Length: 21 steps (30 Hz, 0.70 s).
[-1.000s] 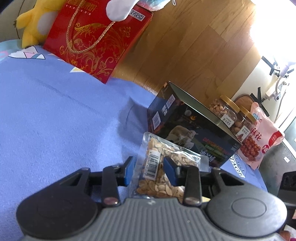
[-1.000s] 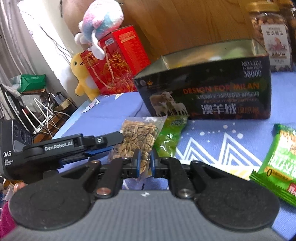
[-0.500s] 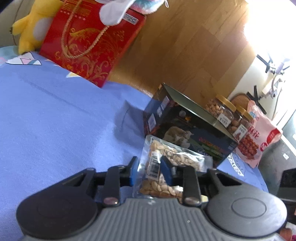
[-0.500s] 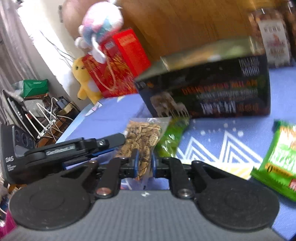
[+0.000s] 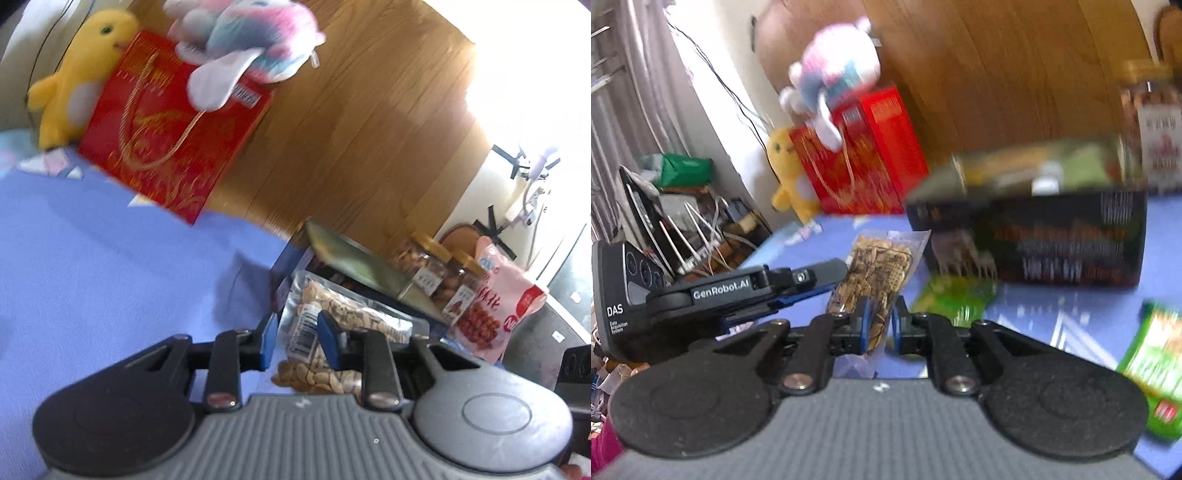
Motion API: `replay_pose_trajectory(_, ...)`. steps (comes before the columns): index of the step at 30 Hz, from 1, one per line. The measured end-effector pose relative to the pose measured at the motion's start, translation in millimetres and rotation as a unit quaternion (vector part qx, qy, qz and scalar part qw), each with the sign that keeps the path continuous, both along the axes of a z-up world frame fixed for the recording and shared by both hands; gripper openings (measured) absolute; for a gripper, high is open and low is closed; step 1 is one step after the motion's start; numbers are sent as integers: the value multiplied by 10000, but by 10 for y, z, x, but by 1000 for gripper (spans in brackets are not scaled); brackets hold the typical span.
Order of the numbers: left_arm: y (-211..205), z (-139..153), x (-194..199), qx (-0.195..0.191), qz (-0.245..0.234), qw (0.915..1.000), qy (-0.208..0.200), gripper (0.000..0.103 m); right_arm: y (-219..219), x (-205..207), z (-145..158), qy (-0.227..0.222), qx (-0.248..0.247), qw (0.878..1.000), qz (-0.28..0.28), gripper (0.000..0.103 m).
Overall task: Organize snacks
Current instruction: 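Carry the peanut bag in the left tool while the right tool carries the seed bag over the tin, then open the left tool over the tin while the right tool releases the seed bag inside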
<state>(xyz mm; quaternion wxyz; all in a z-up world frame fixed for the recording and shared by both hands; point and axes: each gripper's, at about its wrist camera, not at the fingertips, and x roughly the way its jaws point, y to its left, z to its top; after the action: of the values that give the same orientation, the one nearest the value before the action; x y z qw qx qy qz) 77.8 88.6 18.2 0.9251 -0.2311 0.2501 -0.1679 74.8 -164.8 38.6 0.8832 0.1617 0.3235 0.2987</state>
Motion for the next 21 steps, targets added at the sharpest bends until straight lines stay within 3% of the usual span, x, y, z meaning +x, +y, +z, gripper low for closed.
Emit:
replay_pose_trajectory(7,-397,547,578,367,-418,9981,-281,25,-303,409,298,-499,62,9979,-419,15)
replay_pose_trajectory(12,-825,582,1096,594,-720,9956,-99,27,-570,727,314,-554,-197,9945,-865,17)
replay_pose_trajectory(16,-1131,378,1359,822,-935,9919,265,28,-672,841,203,-592,-802,9869,-1267,25)
replay_pose_trajectory(18,-1179,334,1392,868,-895,9916,341,31,-729,843,175,-680,-1101,9788,-1588,42)
replay_pose_trajectory(19,-1147,334,1374,810,-851,9925,331,31,-802,806,168,-733,-1069,9766,-1715,48)
replay_pose_trajectory(21,-1060,372,1316,726,-796,9937,303,33,-898,761,178,-741,-844,9771,-1807,48)
